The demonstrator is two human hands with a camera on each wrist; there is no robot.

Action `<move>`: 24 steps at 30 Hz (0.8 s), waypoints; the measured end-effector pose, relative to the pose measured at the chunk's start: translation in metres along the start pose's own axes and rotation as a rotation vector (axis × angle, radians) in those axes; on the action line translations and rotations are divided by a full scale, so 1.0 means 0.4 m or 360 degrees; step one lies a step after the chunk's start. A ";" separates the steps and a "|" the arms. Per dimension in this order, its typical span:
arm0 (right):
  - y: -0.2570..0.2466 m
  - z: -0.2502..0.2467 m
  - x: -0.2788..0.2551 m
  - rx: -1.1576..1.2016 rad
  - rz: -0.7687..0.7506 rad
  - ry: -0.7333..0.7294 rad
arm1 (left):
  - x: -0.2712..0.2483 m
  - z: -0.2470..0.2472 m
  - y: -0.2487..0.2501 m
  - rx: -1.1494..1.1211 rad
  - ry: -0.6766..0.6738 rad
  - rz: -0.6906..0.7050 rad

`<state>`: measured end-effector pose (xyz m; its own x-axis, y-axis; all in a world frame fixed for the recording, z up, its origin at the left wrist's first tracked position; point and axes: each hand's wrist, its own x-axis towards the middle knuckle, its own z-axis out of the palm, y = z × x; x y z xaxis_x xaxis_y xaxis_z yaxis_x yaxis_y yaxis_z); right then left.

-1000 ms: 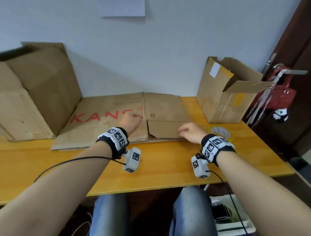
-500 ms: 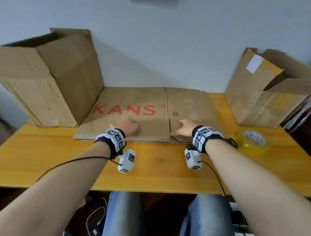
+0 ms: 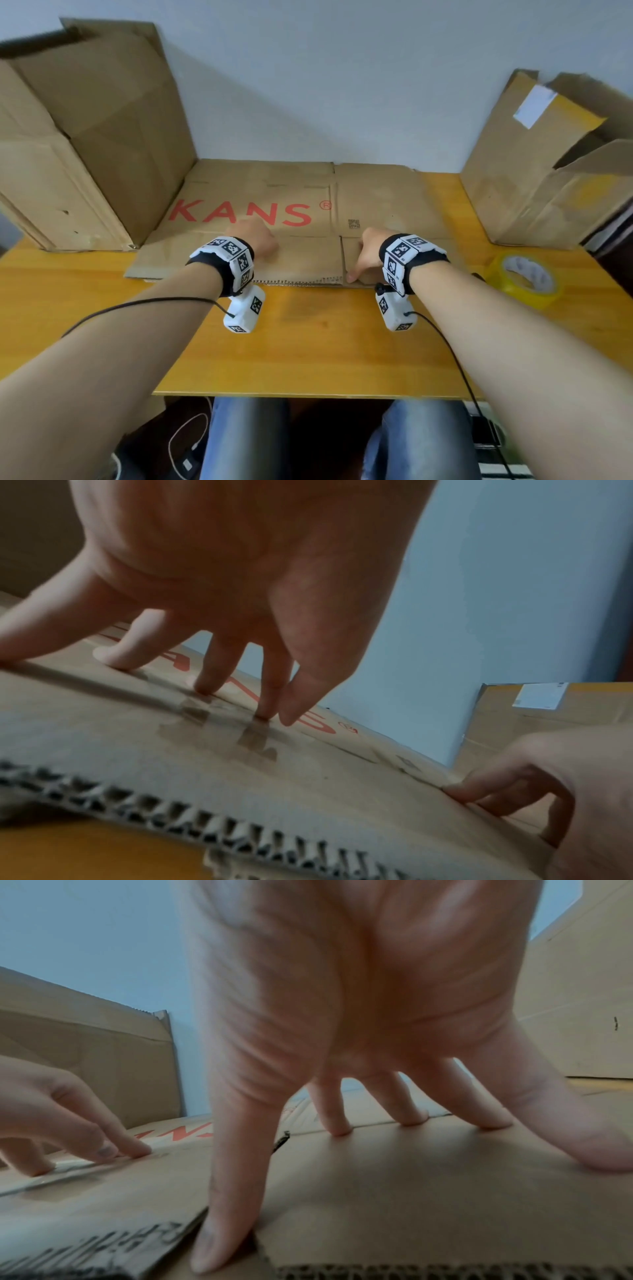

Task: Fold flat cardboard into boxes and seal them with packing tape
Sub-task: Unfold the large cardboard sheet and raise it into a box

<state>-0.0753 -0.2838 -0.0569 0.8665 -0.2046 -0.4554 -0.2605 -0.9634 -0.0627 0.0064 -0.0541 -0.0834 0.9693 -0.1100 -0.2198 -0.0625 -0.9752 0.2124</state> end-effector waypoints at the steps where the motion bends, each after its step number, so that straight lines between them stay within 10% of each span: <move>1: 0.002 0.003 -0.001 -0.0011 -0.0008 0.0009 | 0.001 0.008 -0.001 -0.0010 0.0033 0.0001; 24: 0.021 0.029 -0.001 0.0014 -0.0009 0.0125 | -0.086 0.069 -0.008 0.0050 -0.0163 0.0038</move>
<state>-0.0827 -0.2898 -0.0675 0.8987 -0.2124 -0.3838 -0.2589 -0.9631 -0.0733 -0.0333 -0.0525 -0.1029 0.9381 -0.1507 -0.3119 -0.0940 -0.9774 0.1894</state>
